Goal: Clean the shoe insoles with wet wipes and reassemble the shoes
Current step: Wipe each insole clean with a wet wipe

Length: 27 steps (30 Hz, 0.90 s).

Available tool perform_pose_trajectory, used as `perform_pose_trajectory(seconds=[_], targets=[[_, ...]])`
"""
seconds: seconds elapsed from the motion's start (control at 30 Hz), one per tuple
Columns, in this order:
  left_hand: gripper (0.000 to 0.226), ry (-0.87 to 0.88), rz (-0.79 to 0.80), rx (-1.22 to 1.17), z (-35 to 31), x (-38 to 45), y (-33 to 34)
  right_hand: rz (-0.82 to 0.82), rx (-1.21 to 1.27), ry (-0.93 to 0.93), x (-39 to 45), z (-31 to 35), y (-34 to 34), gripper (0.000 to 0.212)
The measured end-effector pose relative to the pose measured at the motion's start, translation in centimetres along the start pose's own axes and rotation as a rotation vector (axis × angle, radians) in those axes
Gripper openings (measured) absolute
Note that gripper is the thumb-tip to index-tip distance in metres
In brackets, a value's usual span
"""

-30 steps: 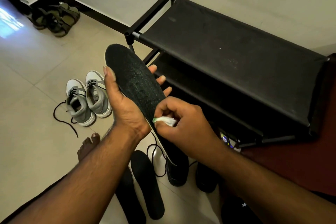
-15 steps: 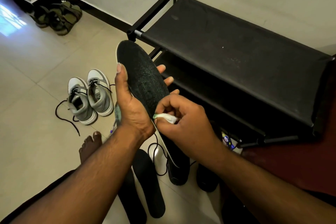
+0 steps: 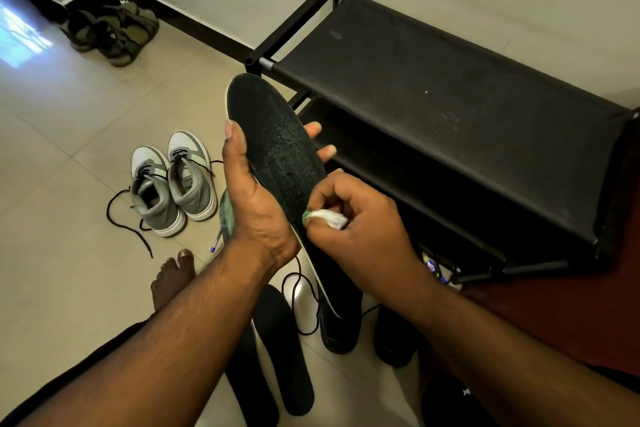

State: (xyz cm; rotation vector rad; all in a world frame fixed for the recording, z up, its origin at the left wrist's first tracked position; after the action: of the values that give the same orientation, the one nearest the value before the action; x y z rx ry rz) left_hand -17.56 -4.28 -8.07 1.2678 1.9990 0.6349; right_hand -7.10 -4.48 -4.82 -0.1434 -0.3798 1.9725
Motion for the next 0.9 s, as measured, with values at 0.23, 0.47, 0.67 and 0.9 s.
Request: perform_pose_trajectory(seconds=[0.23,0.47,0.67,0.9], targets=[[0.082,-0.018,0.048,0.021,0.3,-0.2,0.3,-0.140,-0.027,0.193,0.9,-3.3,-2.4,0.018],[0.091,-0.028,0.012,0.061,0.5,0.0,-0.1,-0.003,-0.010,-0.043,-0.3,1.1,-0.1,0.019],[0.084,-0.050,0.028,0.024,0.8,-0.3,0.3,-0.156,-0.050,0.144,0.8,-2.3,-2.8,0.014],[0.085,-0.012,-0.009,0.078,0.6,-0.2,-0.2,-0.003,-0.050,-0.108,-0.5,1.9,0.2,0.019]])
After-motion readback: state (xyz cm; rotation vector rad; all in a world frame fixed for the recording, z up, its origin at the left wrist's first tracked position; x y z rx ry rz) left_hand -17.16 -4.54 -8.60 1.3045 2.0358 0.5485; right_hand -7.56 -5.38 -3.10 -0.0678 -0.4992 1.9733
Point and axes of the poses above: each hand's wrist, its own x-axis towards the middle knuckle, its own y-axis out of the palm, z = x × y, the point moved 9 cm from there along x, towards the middle knuckle, and after that the axes turned 5 degrees about -x, right-handed, at the moved point
